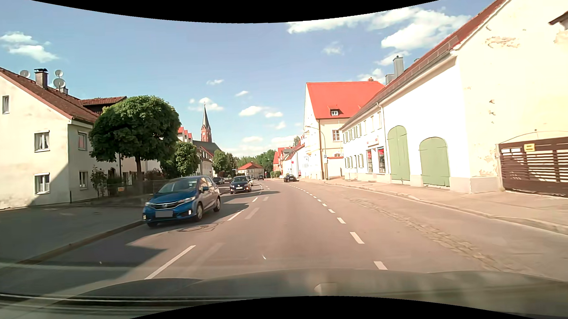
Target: Follow the waypoints while adhering to traffic rules and regulations
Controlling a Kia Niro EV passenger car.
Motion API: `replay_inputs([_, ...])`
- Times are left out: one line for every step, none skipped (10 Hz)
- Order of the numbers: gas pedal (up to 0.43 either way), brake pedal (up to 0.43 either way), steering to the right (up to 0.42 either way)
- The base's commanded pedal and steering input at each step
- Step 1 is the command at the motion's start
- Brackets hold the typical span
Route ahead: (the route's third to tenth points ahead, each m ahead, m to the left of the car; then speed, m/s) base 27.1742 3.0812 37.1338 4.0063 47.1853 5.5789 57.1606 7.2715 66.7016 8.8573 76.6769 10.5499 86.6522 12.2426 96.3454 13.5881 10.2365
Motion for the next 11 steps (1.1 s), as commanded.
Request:
replay_inputs([0.039, 0.006, -0.022])
replay_inputs([0.039, 0.006, -0.023])
replay_inputs([0.039, 0.006, -0.025])
replay_inputs([0.039, 0.006, -0.026])
replay_inputs([0.039, 0.006, -0.026])
replay_inputs([0.039, 0.006, -0.027])
replay_inputs([0.039, 0.006, -0.028])
replay_inputs([0.039, 0.006, -0.028])
replay_inputs([0.039, 0.006, -0.028])
replay_inputs([0.039, 0.006, -0.025])
replay_inputs([0.039, 0.006, -0.024])
